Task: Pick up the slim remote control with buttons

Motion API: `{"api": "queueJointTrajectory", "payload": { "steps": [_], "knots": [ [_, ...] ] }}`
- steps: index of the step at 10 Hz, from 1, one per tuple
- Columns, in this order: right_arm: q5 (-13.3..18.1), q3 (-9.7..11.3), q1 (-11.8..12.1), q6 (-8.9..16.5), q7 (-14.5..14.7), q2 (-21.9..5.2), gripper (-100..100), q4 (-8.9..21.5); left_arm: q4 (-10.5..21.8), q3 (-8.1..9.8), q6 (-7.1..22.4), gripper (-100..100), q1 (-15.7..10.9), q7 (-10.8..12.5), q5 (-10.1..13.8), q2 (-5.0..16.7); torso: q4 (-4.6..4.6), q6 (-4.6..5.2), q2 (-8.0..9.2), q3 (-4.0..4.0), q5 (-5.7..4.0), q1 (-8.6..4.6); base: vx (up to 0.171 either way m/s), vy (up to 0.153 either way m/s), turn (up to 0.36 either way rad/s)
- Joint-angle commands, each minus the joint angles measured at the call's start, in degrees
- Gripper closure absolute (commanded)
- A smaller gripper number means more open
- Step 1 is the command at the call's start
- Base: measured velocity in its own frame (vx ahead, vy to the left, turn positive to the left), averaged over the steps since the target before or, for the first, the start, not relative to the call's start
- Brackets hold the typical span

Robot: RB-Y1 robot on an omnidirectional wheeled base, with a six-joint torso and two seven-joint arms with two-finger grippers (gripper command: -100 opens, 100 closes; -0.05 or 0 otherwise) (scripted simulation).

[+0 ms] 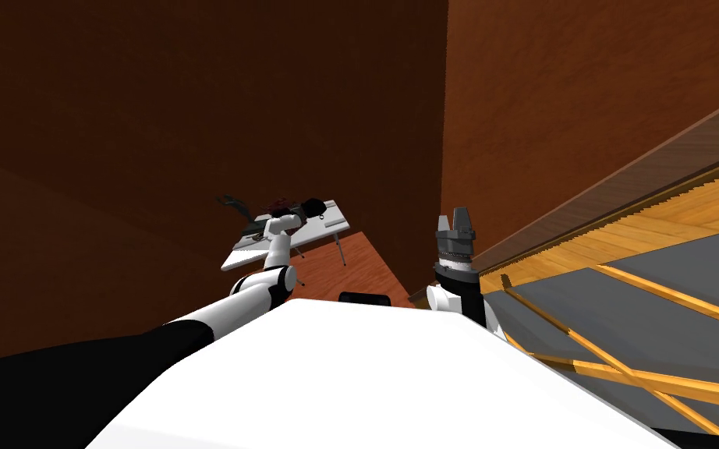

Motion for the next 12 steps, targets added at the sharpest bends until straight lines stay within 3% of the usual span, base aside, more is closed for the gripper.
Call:
{"api": "queueJointTrajectory", "payload": {
  "steps": [1, 2, 5, 7, 8, 9, 10, 11, 12],
  "knots": [
    [0.0, 0.0, 0.0, 0.0, 0.0, 0.0, 0, 0.0, 2.8, 0.06, 2.9, -100, -1.6, 0.3, 0.1, 0.1, 0.0, 0.0, 0.0, 0.0, 0.0, 0.0, 0.026, 0.002, -0.009],
    [0.0, 0.0, 0.0, 0.0, 0.0, 0.0, 0, 0.0, 2.8, 0.06, 3.9, -100, -1.6, 0.3, 0.1, 0.1, -0.01, -0.01, 0.0, 0.0, 0.01, -0.01, 0.014, -0.002, 0.001],
    [0.0, 0.0, 0.0, 0.0, 0.0, 0.0, 0, 0.0, 8.2, -0.17, 9.3, -100, -6.8, 1.5, 0.4, 0.6, -0.01, -0.01, -0.02, -0.02, 0.01, -0.01, 0.036, 0.002, -0.016],
    [0.0, 0.0, 0.0, 0.0, 0.0, 0.0, 0, 0.0, 10.2, -0.17, 11.8, -100, -7.3, 1.5, 0.4, 0.6, -0.03, -0.01, -0.07, -0.05, 0.01, -0.01, 0.032, 0.002, -0.007],
    [0.0, 0.0, 0.0, 0.0, 0.0, 0.0, 0, 0.0, 12.9, -0.5, 13.6, -100, -10.0, 2.2, 0.4, 0.8, -0.01, -0.02, 0.01, 0.0, 0.01, -0.02, 0.04, 0.002, -0.026],
    [0.0, 0.0, 0.0, 0.0, 0.0, 0.0, 0, 0.0, 13.9, -0.5, 15.2, -100, -10.0, 2.2, 0.4, 0.8, -0.01, 0.0, -0.04, -0.02, 0.0, -0.02, 0.044, 0.008, -0.019],
    [0.0, 0.0, 0.0, 0.0, 0.0, 0.0, 0, 0.0, 15.3, -0.95, 17.0, -100, -12.1, 2.8, 0.5, 1.0, -0.02, -0.02, -0.04, -0.03, 0.01, 0.0, 0.051, 0.003, -0.03],
    [0.0, 0.0, 0.0, 0.0, 0.0, 0.0, 0, 0.0, 17.4, -0.95, 18.5, -100, -12.5, 2.8, 0.5, 1.0, -0.02, 0.0, -0.08, -0.05, 0.0, -0.02, 0.052, 0.001, -0.021],
    [0.0, 0.0, 0.0, 0.0, 0.0, 0.0, 0, 0.0, 17.5, -0.95, 19.1, -100, -12.5, 2.8, 0.5, 1.0, -0.03, -0.02, -0.08, -0.06, 0.01, -0.02, 0.032, 0.0, 0.003]
  ]
}}
